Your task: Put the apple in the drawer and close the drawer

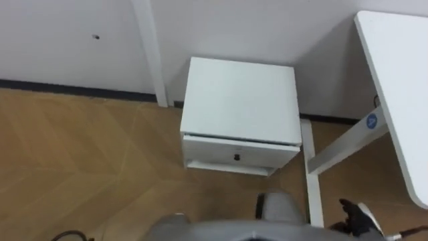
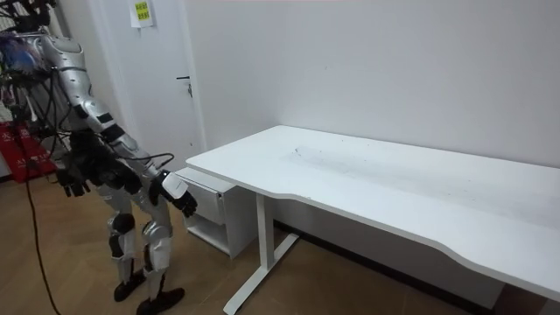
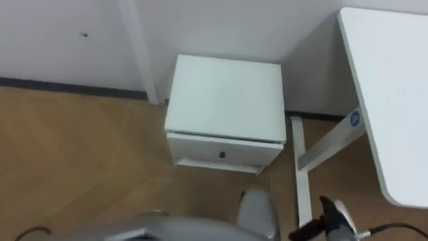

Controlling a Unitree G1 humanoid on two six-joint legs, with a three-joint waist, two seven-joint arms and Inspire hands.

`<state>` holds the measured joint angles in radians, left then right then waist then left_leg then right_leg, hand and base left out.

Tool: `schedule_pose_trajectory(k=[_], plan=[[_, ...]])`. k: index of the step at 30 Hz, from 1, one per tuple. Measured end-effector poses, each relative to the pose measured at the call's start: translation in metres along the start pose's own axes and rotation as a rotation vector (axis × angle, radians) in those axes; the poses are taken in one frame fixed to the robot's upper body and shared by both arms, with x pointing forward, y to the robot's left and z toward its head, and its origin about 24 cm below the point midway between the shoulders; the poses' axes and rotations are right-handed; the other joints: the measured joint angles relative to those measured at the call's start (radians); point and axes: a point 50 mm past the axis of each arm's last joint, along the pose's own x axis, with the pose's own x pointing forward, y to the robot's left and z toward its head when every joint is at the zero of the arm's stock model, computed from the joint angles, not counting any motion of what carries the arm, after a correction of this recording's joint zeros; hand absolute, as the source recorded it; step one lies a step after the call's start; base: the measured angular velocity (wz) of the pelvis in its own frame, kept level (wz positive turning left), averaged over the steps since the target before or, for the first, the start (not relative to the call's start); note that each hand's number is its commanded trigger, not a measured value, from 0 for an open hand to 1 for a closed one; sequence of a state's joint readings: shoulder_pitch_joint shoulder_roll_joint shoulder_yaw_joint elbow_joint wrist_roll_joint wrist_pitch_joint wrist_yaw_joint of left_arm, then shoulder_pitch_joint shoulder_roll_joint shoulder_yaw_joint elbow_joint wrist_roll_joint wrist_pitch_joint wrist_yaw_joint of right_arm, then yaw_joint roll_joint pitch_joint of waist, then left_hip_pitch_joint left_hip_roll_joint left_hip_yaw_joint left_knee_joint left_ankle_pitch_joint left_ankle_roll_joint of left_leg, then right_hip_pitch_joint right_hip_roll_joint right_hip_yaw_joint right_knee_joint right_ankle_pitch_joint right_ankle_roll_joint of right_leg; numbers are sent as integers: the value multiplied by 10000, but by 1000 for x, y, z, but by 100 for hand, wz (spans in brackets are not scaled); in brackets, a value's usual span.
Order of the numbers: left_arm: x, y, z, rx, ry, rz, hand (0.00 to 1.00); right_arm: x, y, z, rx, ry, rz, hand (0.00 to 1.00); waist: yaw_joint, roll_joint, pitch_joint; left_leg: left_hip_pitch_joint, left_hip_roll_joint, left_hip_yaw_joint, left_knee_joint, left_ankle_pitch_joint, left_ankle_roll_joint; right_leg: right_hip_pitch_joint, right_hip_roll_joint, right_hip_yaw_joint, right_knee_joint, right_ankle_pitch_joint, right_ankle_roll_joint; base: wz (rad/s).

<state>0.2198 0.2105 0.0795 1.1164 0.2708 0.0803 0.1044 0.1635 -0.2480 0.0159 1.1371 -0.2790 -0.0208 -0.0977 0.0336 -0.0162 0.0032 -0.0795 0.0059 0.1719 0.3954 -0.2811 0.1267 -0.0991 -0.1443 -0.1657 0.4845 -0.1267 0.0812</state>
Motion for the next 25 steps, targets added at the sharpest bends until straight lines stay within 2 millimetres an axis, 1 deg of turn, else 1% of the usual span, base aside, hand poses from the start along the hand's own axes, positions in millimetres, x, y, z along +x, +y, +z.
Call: schedule_pose_trajectory(k=[1,3,4,6,7,8,9,10,11,12,13,15,16,18,22,24,25], plan=[[1,2,7,-61,-177,94,0,1,1,3,55,35,49,0,176,-118,-61,119,-29,129,-331,122,-64,572,179,-27,-1311,51,1,-34],[3,7,19,-216,-452,350,0,2,4,6,148,62,217,0,197,-216,-44,227,-70,161,-528,166,-135,1216,286,-110,-2594,128,21,-13],[3,7,23,-239,-531,406,0,3,5,7,279,99,350,0,191,-233,-45,340,-99,163,-655,181,-179,1450,304,-153,-2944,125,25,0],[3,5,29,-352,-745,421,0,3,7,6,595,236,537,0,185,-242,-34,583,-108,170,-908,223,-268,1686,342,-136,-3053,112,45,-4],[3,3,30,-425,-775,442,0,2,10,4,859,408,682,0,148,-194,-7,729,-97,169,-1044,245,-311,1824,375,-136,-3135,111,44,-5],[3,1,29,-544,-721,424,0,1,13,1,1184,586,829,0,43,-231,-3,883,-94,172,-1173,254,-353,1871,395,-133,-3185,81,69,0],[2,0,28,-607,-654,406,0,1,15,1,1337,687,885,0,12,-217,-12,925,-95,174,-1250,264,-375,1877,397,-130,-3175,60,84,-5],[2,-3,26,-659,-576,349,0,1,18,-1,1654,841,989,0,-18,-235,-38,1033,-88,187,-1303,290,-417,1883,412,-113,-3177,47,94,-5],[2,-5,24,-677,-547,316,0,0,19,-3,1770,937,1037,0,-19,-254,-28,1085,-91,198,-1376,303,-436,1886,416,-110,-3182,38,96,-8],[1,-7,22,-729,-455,252,0,-2,24,-11,1848,1252,1163,0,-39,-271,-32,1146,-102,211,-1465,327,-466,1887,418,-105,-3185,4,93,-10],[1,-9,19,-866,-305,214,0,-4,29,-17,1811,1501,1301,0,-21,-287,-17,1224,-112,239,-1570,344,-493,1891,417,-56,-3181,-36,84,-14],[0,-11,13,-979,-44,179,0,-5,32,-23,1787,1836,1540,0,-18,-324,-15,1294,-117,306,-1662,351,-505,1890,417,-3,-3183,-89,82,-12],[0,-12,10,-973,48,150,0,-6,33,-26,1780,2016,1622,0,-51,-305,1,1308,-116,312,-1695,351,-507,1883,418,-6,-3185,-94,82,-4],[0,-15,7,-964,203,61,0,-8,36,-34,1863,2397,1691,0,-81,-293,5,1345,-122,324,-1746,351,-507,1887,418,6,-3178,-95,81,-3],[-1,-19,-1,-924,586,-66,0,-10,40,-39,2061,2895,1882,0,-171,-294,20,1458,-130,354,-1910,349,-508,1976,417,-14,-3162,-107,63,-4],[-2,-20,-5,-913,714,-89,0,-12,42,-41,2207,3100,1937,0,-302,-297,26,1542,-133,348,-1965,345,-509,2036,420,-10,-3166,-116,48,0],[-2,-20,-8,-916,814,-106,0,-12,43,-42,2377,3190,1967,0,-312,-312,34,1595,-133,348,-1990,343,-512,2064,430,18,-3160,-128,31,0]])
